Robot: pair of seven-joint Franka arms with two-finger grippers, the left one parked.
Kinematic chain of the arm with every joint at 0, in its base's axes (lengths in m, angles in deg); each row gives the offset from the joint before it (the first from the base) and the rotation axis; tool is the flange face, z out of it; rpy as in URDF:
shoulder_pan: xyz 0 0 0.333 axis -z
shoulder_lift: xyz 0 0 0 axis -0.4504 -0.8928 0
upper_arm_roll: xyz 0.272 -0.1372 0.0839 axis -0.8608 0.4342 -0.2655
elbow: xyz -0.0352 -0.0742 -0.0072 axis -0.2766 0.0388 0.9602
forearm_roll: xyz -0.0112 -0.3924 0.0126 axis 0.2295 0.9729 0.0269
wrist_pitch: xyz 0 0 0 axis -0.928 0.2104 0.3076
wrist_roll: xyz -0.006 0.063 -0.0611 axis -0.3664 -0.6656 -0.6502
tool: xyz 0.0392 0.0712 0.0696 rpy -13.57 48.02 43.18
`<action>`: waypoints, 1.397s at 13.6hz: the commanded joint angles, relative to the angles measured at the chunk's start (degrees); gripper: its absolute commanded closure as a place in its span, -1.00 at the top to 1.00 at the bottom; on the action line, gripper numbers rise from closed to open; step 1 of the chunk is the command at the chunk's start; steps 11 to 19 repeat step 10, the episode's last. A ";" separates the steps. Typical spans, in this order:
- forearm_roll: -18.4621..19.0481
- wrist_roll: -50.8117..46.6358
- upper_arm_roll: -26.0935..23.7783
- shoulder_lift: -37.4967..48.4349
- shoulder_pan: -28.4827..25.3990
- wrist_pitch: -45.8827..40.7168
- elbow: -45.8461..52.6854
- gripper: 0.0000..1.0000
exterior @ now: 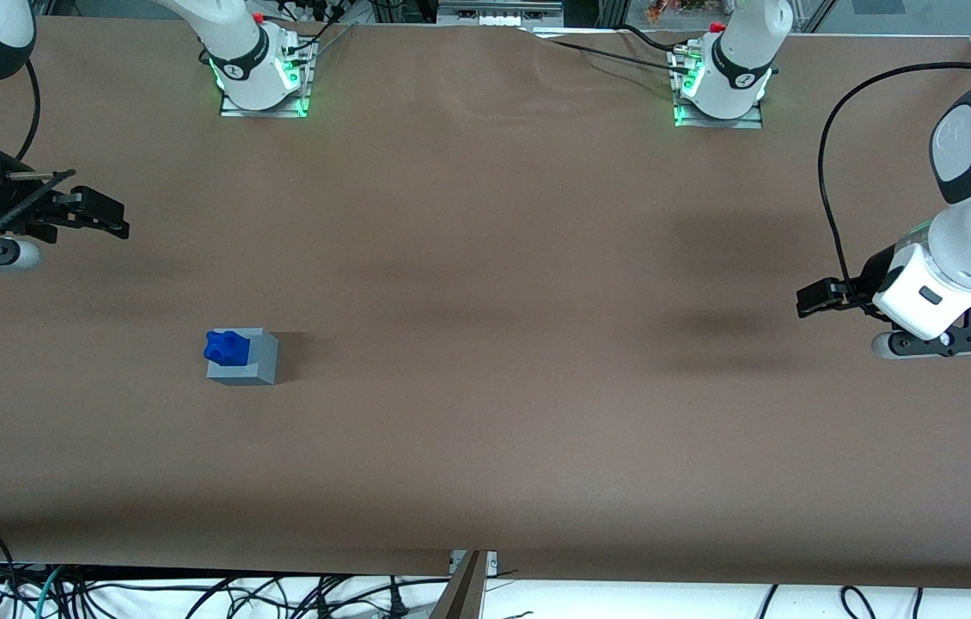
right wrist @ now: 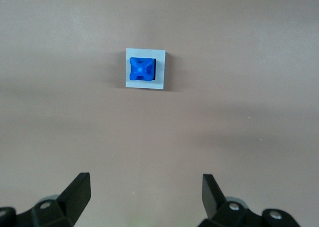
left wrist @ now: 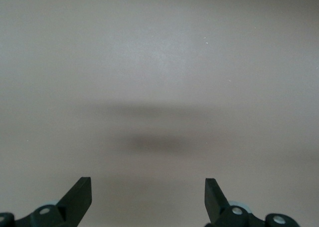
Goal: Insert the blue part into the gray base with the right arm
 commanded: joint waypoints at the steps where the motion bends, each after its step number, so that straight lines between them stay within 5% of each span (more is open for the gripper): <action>1: 1.66 -0.81 -16.16 3.74 15.75 -0.22 -2.44 0.98; 3: 2.46 -0.81 -26.50 5.32 26.35 -0.92 -3.13 0.98; 19: 3.95 -0.63 -26.71 5.42 26.48 -1.19 -1.73 0.98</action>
